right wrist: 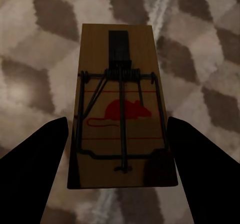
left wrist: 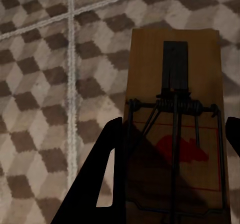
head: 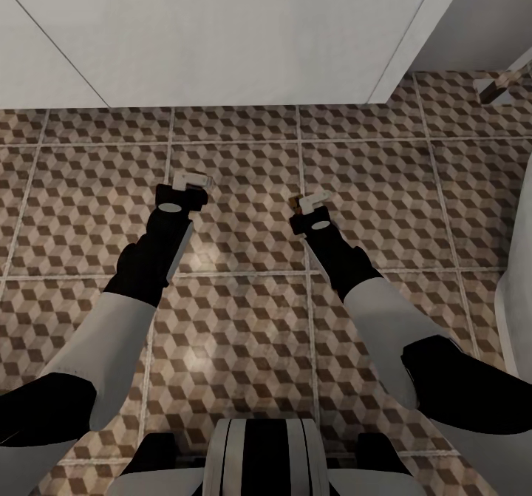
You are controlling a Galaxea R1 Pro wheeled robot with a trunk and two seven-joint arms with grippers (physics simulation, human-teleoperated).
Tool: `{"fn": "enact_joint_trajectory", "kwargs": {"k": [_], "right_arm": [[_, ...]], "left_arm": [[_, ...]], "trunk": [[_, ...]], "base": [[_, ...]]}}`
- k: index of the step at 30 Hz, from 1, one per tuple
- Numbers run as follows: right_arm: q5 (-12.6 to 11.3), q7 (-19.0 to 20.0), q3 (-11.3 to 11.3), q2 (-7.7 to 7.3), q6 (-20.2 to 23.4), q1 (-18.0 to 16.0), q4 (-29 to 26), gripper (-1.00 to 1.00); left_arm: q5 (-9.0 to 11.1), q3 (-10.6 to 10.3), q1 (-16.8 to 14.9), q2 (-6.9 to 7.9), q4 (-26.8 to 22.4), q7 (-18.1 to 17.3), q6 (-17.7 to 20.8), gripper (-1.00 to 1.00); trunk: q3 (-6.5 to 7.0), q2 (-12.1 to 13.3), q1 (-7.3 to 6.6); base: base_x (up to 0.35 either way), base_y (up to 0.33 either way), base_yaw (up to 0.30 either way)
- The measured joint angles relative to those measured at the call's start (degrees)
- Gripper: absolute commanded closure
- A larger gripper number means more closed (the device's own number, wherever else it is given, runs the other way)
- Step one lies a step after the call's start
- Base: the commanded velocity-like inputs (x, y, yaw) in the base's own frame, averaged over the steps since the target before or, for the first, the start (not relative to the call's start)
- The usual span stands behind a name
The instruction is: Take the four mousetraps from the cabinet in the bathroom and place them on the bathroom floor. Make sure all four end up on the same floor surface, and ensure that at least two of them are either under or directly next to the same bathroom sink.
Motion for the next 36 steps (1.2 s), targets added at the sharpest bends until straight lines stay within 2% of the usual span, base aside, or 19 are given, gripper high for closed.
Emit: {"fn": "enact_joint_trajectory", "kwargs": {"k": [14, 36], "right_arm": [[0.0, 0.0, 0.0, 0.00, 0.0, 0.0, 0.0, 1.00], [-0.1, 0.2, 0.1, 0.00, 0.3, 0.0, 0.0, 1.00]], "left_arm": [[0.2, 0.1, 0.0, 0.09, 0.1, -0.2, 0.0, 1.00], [0.2, 0.1, 0.3, 0.31, 0.5, -0.2, -0.1, 1.00]], "trunk": [[0.00, 0.0, -0.01], [0.00, 0.0, 0.00]], "base": [[0.209, 0.000, 0.000], [0.009, 0.027, 0.000]]}}
